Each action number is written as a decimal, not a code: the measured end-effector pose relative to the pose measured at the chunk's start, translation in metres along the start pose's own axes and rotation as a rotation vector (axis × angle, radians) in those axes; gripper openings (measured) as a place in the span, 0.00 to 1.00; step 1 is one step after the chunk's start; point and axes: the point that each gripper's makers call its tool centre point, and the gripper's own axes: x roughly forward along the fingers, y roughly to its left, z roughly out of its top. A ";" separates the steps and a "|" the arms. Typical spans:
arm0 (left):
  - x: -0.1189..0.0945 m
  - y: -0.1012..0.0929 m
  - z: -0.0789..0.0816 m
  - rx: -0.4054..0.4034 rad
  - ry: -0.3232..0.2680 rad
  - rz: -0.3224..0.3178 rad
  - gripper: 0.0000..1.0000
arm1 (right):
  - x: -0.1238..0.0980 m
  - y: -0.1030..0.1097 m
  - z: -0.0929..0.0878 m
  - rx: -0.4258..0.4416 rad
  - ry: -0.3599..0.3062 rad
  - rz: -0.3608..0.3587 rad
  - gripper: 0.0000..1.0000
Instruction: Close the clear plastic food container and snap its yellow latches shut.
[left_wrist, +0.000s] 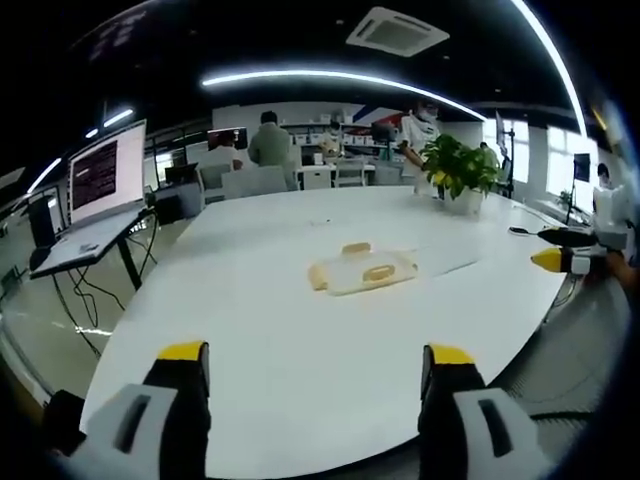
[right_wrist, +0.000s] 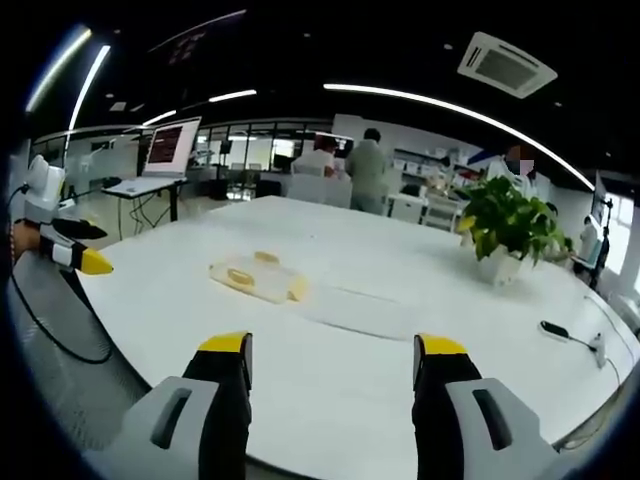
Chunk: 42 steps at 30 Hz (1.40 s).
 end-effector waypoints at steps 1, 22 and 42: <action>0.000 0.001 0.002 -0.001 -0.009 0.003 0.85 | 0.000 0.000 0.002 0.005 -0.010 -0.002 0.62; -0.004 -0.006 0.014 0.009 -0.088 -0.028 0.95 | -0.002 -0.002 0.002 0.008 -0.027 -0.006 0.63; -0.004 -0.011 0.023 -0.007 -0.137 -0.085 0.90 | 0.001 -0.002 -0.004 -0.005 0.020 -0.008 0.59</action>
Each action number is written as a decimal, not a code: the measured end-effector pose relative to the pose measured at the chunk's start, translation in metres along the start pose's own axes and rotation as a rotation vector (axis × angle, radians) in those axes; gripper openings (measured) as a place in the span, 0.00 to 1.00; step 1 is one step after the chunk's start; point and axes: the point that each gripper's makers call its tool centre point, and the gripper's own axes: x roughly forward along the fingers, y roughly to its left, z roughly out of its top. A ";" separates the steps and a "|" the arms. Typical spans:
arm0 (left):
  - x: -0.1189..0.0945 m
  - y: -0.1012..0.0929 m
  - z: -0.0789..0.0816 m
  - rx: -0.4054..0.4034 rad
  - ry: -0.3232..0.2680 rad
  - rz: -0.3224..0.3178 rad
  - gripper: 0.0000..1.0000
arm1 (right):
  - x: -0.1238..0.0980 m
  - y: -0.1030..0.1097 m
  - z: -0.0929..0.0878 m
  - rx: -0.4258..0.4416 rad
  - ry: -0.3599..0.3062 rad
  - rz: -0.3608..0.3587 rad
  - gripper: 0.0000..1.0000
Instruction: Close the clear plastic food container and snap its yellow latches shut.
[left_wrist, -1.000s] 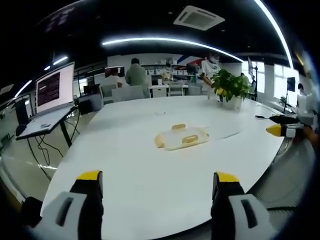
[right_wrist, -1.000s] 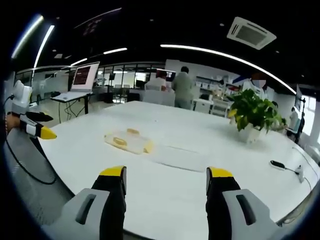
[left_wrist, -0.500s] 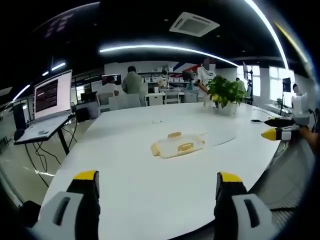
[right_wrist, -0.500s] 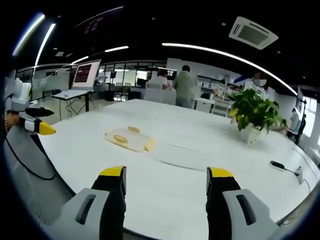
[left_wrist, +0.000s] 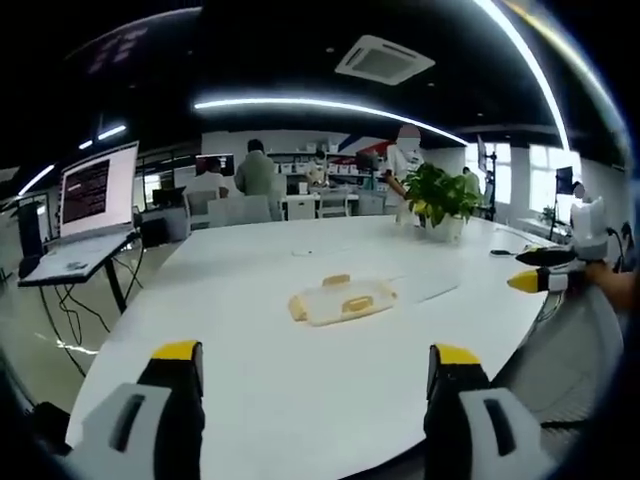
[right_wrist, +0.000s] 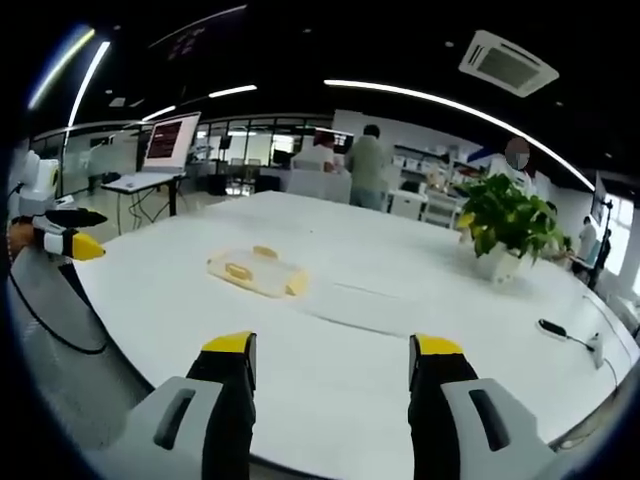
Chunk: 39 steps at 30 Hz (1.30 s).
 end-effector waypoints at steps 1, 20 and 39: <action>0.000 -0.001 0.000 0.001 -0.003 -0.004 0.90 | 0.000 -0.001 0.000 0.004 -0.002 -0.005 0.59; -0.002 -0.001 0.011 -0.088 -0.072 -0.018 0.92 | -0.003 -0.002 0.007 0.046 -0.044 -0.015 0.59; -0.001 0.001 0.006 -0.115 -0.020 0.000 0.90 | 0.005 0.003 -0.010 -0.011 0.082 0.027 0.65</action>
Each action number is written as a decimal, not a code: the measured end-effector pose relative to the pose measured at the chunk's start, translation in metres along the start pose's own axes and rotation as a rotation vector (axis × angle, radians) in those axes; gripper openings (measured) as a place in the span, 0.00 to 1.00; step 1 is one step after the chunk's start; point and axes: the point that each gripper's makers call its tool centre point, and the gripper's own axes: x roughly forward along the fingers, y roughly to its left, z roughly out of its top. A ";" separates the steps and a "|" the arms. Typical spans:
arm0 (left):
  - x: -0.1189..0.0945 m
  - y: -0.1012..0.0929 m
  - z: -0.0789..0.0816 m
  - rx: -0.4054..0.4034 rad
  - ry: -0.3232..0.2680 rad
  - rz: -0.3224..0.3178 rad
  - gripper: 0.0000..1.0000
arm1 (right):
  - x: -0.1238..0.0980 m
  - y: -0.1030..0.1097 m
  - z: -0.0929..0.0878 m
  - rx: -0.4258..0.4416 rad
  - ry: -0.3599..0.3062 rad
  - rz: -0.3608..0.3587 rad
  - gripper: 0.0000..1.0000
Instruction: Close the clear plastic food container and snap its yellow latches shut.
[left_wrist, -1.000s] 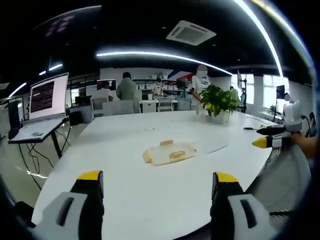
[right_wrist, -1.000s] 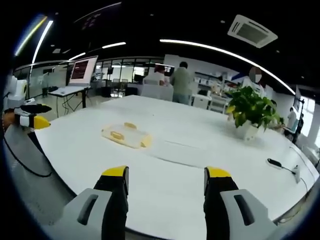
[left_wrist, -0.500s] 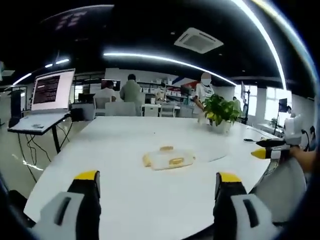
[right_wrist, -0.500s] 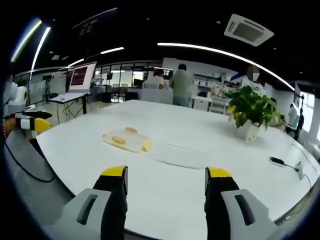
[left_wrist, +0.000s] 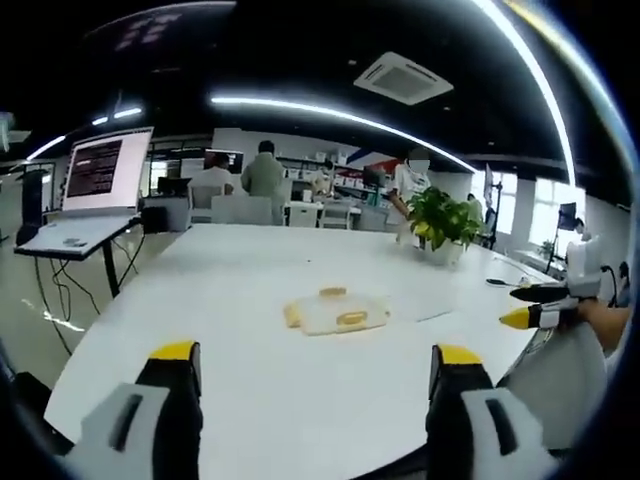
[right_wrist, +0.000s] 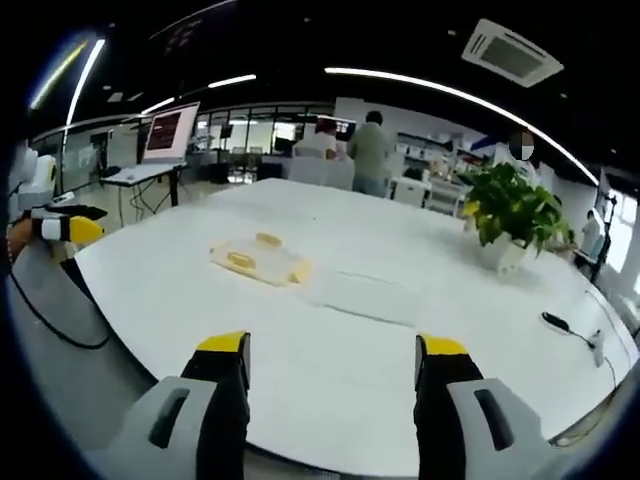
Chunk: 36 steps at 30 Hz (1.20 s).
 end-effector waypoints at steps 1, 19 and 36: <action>-0.001 -0.002 0.000 0.007 0.009 -0.004 0.88 | 0.000 0.001 0.000 0.001 0.008 0.008 0.65; 0.041 -0.011 0.083 0.130 -0.127 -0.093 0.89 | 0.039 -0.044 0.069 0.000 -0.064 0.015 0.64; 0.125 0.004 0.105 0.218 -0.058 -0.127 0.89 | 0.107 -0.036 0.129 -0.157 -0.105 0.095 0.64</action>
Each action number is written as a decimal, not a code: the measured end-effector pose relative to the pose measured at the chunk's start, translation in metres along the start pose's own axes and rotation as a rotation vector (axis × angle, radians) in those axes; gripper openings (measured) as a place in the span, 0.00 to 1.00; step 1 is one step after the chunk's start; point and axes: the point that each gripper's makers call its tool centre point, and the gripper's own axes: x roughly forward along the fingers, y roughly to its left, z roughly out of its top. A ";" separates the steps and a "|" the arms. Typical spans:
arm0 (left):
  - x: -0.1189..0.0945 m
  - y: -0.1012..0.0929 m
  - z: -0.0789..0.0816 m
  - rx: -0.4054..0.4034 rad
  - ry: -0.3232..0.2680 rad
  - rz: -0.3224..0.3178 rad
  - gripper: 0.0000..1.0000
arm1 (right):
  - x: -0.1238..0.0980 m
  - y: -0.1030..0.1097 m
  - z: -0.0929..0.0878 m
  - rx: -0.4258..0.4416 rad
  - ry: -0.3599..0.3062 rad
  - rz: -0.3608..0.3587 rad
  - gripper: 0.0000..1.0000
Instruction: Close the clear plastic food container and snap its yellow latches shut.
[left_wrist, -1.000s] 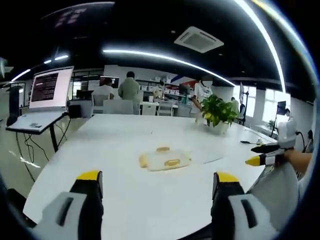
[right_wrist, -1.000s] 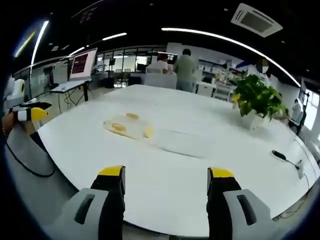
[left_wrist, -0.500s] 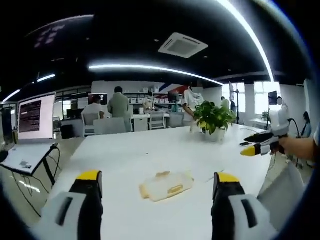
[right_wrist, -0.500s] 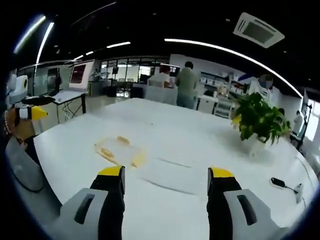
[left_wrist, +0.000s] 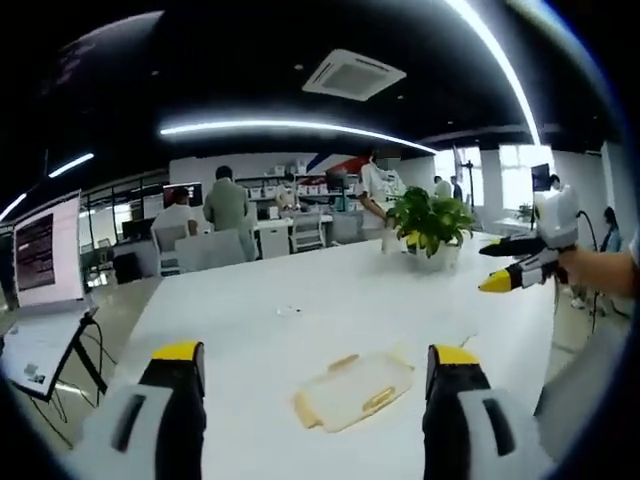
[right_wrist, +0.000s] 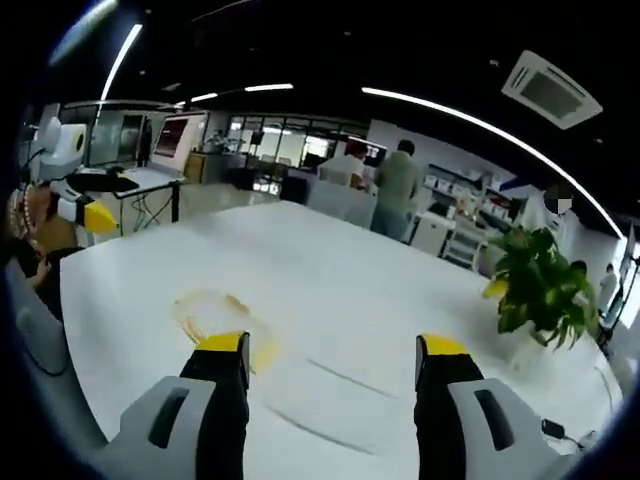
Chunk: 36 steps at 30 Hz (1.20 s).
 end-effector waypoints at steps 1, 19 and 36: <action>0.007 0.002 -0.001 0.013 0.011 -0.003 0.89 | 0.004 0.000 0.001 -0.009 0.001 0.007 0.64; 0.088 0.011 -0.074 0.384 0.296 -0.125 0.90 | 0.094 0.037 -0.029 -0.481 0.160 0.231 0.63; 0.120 0.019 -0.138 0.908 0.585 -0.451 0.88 | 0.146 0.076 -0.086 -0.874 0.370 0.574 0.78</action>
